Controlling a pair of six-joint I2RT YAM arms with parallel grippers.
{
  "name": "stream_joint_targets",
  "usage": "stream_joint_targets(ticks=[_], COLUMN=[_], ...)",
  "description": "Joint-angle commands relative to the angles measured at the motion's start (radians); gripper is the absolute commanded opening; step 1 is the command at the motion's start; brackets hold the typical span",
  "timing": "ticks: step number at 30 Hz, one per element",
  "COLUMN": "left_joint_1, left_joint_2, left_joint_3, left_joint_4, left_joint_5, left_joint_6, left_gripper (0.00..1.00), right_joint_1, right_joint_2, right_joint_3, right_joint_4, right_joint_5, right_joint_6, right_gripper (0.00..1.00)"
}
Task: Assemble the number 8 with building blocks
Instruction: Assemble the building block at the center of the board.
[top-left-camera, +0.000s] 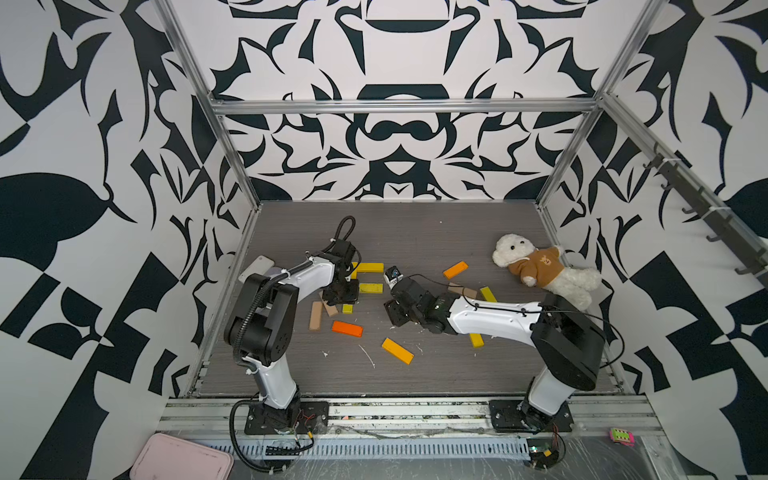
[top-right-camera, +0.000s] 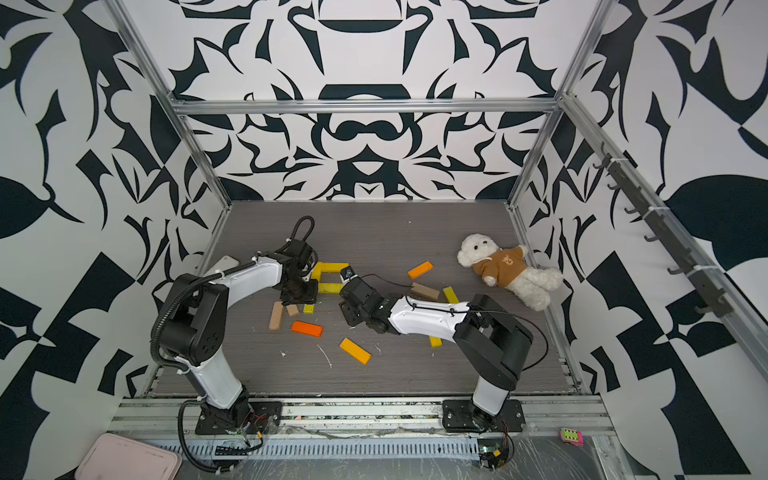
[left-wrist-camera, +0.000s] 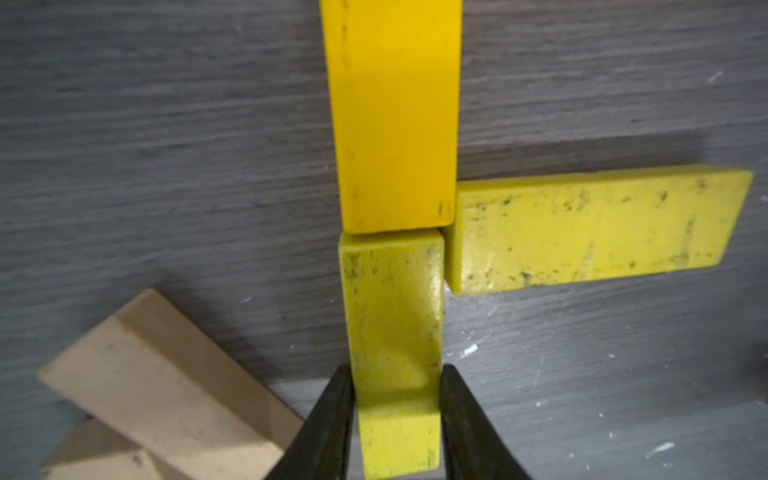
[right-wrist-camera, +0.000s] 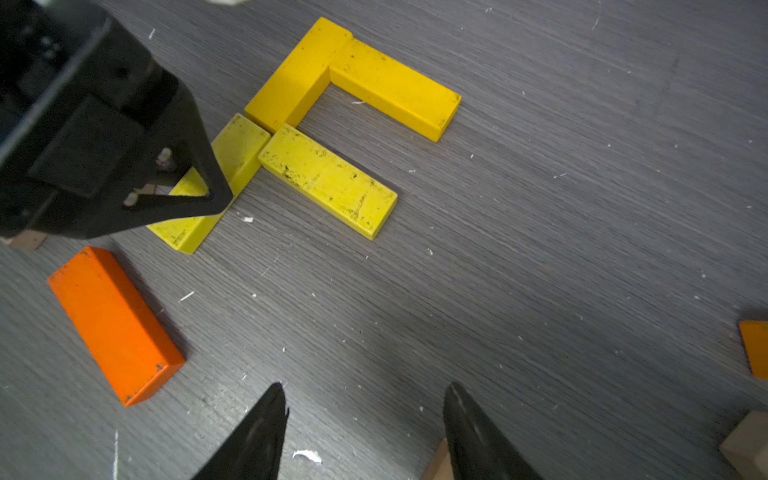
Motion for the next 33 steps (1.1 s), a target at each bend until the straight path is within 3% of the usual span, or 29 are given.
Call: stream_joint_targets(ticks=[1, 26, 33], left_joint_1=[-0.004, -0.004, -0.004], left_joint_2=[0.011, 0.008, -0.033], left_joint_3=[0.028, 0.030, 0.027], left_joint_4=[-0.013, -0.010, -0.015], left_joint_5=[0.013, 0.008, -0.004], left_joint_6=[0.005, 0.017, 0.004], left_gripper=[0.38, 0.39, 0.52], right_joint_1=[0.003, 0.004, 0.003], right_joint_2=[-0.027, -0.017, -0.031], right_joint_3=[-0.003, 0.001, 0.009], right_joint_4=[0.021, 0.020, 0.013], right_joint_5=[0.023, 0.021, 0.015], right_joint_6=[0.012, 0.012, 0.005], right_gripper=[0.63, 0.63, 0.63])
